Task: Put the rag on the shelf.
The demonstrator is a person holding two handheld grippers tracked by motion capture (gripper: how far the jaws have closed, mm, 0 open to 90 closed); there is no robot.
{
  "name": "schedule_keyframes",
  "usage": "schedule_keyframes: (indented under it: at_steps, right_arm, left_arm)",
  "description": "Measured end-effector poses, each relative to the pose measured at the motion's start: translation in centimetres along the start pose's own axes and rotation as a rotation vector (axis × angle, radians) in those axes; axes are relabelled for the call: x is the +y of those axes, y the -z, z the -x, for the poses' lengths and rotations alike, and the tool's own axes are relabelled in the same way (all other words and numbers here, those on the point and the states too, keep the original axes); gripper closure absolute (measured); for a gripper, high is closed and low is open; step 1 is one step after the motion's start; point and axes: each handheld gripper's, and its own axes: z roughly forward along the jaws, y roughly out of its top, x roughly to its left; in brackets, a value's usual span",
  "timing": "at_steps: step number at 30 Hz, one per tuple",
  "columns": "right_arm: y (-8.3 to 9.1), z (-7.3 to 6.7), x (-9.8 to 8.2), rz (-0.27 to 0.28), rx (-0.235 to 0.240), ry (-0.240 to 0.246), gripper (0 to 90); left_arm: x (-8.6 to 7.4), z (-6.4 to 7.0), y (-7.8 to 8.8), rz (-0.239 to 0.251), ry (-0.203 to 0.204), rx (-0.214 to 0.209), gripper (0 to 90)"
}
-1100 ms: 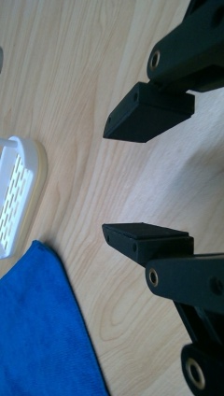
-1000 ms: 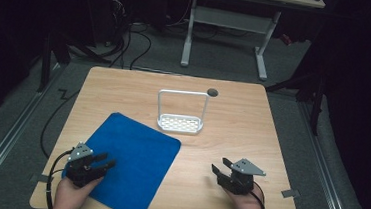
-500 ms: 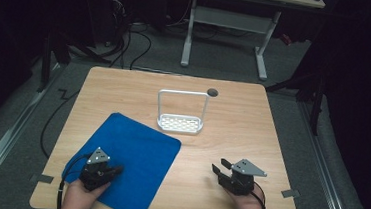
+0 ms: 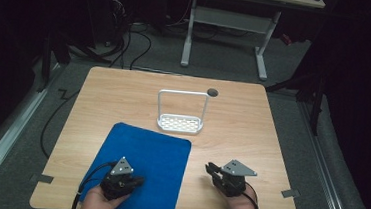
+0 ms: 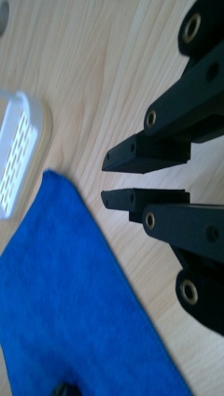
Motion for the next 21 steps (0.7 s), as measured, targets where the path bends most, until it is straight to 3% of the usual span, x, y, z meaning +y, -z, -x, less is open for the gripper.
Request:
schedule_keyframes:
  at_steps: [3,6,8,9,12,13,16,18,21]
  right_arm:
    - [-0.8,-1.0,0.7,-0.002,0.036,0.004,86.4]
    - [-2.4,-3.1,1.8,-0.024,0.102,0.051,90.0]
    - [-3.4,-4.2,2.3,-0.038,0.133,0.08,90.0]
    - [-4.3,-5.2,2.8,-0.049,0.157,0.105,90.0]
    - [-5.2,-6.1,3.2,-0.062,0.182,0.126,90.0]
    - [-6.3,-7.3,3.5,-0.088,0.196,0.165,90.0]
    - [-7.1,-8.0,3.5,-0.128,0.199,0.193,90.0]
    - [-7.4,-8.1,3.3,-0.168,0.187,0.213,90.0]
    - [-7.6,-7.8,3.0,-0.182,0.19,0.189,90.0]
  left_arm:
    - [0.0,-1.1,1.1,0.029,0.019,0.038,82.9]
    - [-0.8,-4.2,3.5,0.056,0.079,0.144,82.4]
    - [-1.0,-4.8,3.9,0.056,0.089,0.167,82.4]
    - [-1.8,-6.6,5.0,0.044,0.118,0.233,83.7]
    - [-2.4,-7.9,5.5,0.021,0.146,0.278,85.7]
    - [-2.9,-8.6,5.6,0.006,0.17,0.285,86.9]
    - [-3.3,-9.1,5.6,0.001,0.186,0.281,87.6]
    - [-3.3,-8.9,5.6,-0.004,0.172,0.283,87.6]
    - [-3.3,-8.9,5.6,0.0,0.176,0.268,87.6]
